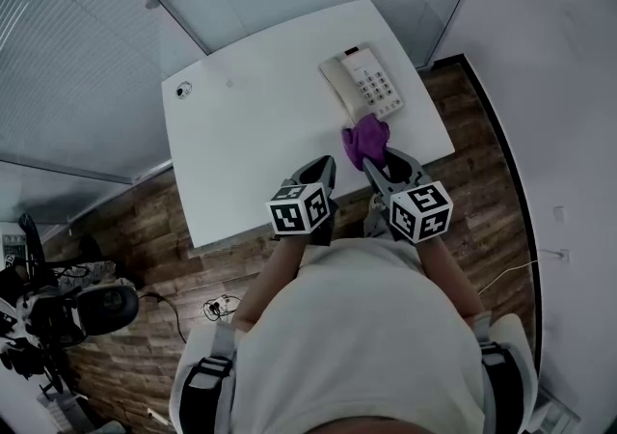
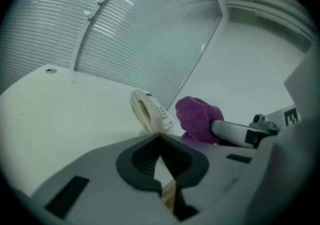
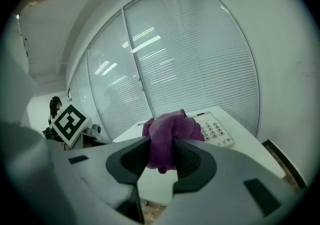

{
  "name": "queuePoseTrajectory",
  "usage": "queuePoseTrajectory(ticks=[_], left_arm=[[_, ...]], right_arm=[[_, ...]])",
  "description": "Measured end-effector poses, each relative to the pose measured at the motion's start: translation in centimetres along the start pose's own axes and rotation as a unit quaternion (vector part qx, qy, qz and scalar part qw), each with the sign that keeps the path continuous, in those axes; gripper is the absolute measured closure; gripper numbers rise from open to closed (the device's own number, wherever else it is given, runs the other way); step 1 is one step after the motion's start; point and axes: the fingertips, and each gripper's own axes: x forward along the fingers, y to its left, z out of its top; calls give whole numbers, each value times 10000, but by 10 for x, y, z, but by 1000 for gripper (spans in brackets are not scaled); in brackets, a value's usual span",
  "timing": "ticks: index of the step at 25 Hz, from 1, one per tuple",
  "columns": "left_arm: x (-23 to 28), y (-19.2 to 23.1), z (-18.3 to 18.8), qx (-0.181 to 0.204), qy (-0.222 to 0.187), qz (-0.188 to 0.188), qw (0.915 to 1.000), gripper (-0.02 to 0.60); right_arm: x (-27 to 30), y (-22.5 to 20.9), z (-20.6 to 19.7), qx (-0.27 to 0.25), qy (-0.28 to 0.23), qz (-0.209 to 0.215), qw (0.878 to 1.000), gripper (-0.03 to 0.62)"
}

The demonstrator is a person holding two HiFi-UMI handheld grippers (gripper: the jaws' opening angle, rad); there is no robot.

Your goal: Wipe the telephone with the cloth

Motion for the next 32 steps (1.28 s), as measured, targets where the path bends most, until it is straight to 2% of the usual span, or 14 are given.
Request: queuePoseTrajectory(ticks=[9,21,27,32], left_arm=[[-40,-3,-26,3,76,-258,9996,561],[-74,7,-39,-185,-36,-285,9994,561],[-85,5,-52,-126,-48,-253,9996,561],[-89,4,-43,-159,-112,-240,9995,561]], right_arm=[[-24,32,-27,16,-80,-323,9994,459],[-40,62,-33,-168,-140,-411,9989,461],[-52,69,-42,-289,-205,-506,9981,462],[-53,70,-33,-300,-253,-534,9978,462]])
